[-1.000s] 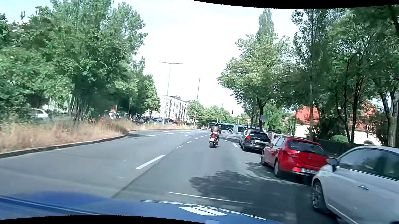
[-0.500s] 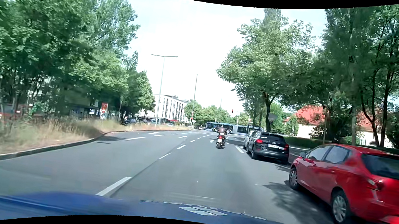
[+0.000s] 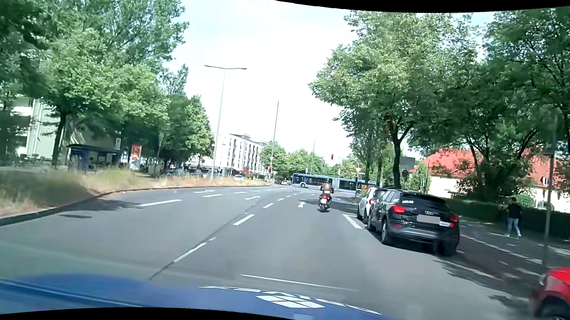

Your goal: Follow the waypoints while adhering to traffic rules and regulations

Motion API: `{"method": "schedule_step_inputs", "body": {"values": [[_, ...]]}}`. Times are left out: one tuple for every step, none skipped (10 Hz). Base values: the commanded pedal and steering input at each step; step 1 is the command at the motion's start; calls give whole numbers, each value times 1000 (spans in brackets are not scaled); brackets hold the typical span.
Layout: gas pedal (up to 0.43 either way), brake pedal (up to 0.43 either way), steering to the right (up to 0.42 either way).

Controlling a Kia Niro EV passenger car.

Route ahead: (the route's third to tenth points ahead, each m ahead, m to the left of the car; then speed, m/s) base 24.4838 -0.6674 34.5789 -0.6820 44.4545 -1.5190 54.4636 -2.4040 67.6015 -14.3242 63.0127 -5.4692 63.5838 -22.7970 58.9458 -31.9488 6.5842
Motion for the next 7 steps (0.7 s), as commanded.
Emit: {"method": "schedule_step_inputs", "body": {"values": [[0, 0, 4], [0, 0, 4], [0, 0, 4], [0, 0, 4], [0, 0, 5], [0, 0, 5], [0, 0, 7]]}}
